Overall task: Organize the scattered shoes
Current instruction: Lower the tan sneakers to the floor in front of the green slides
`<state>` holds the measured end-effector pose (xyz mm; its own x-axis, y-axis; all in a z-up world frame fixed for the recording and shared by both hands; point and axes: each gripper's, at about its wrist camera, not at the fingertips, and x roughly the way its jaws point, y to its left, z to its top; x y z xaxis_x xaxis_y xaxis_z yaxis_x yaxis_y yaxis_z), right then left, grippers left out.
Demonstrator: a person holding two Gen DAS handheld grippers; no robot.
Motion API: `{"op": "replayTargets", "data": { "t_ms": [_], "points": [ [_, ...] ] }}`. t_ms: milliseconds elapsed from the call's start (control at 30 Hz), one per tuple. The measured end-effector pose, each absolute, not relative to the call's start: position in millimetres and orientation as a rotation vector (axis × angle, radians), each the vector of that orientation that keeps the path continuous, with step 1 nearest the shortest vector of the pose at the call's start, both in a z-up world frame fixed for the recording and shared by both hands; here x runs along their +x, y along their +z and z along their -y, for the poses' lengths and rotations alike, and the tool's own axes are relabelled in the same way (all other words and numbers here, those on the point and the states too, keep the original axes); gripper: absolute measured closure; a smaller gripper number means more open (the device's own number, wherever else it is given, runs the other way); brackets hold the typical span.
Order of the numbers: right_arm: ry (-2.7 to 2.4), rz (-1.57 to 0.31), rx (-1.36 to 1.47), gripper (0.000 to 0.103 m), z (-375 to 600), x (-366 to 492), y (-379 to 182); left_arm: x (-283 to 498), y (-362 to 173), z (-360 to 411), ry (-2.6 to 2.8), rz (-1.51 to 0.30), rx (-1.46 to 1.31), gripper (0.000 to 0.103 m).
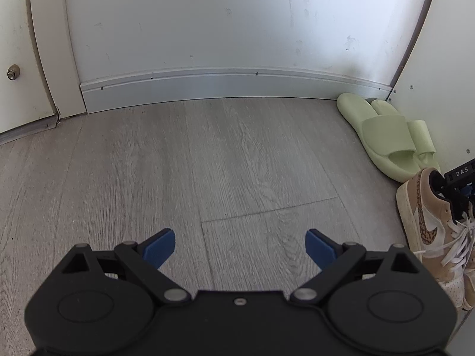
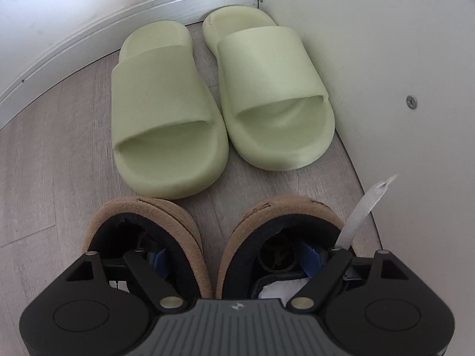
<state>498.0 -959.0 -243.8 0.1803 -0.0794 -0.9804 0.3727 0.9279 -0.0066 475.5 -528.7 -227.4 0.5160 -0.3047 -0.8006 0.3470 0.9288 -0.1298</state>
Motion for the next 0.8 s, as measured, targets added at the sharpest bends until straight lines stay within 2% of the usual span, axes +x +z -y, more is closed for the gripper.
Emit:
{"op": "replayTargets", "data": {
  "t_ms": [367,567,800],
  "points": [
    [-0.291,-1.514,0.290,0.020,963,517,-242,477,-228,525,-0.383,-0.954,0.040,0.008],
    [-0.296,-1.502,0.300,0.020,962,512,-237,478,-230,523,-0.384,-0.960,0.034,0.008],
    [-0.311,-1.458,0.189,0.020,948,513,-223,480,-230,519,-0.382,-0.965,0.017,0.008]
  ]
}}
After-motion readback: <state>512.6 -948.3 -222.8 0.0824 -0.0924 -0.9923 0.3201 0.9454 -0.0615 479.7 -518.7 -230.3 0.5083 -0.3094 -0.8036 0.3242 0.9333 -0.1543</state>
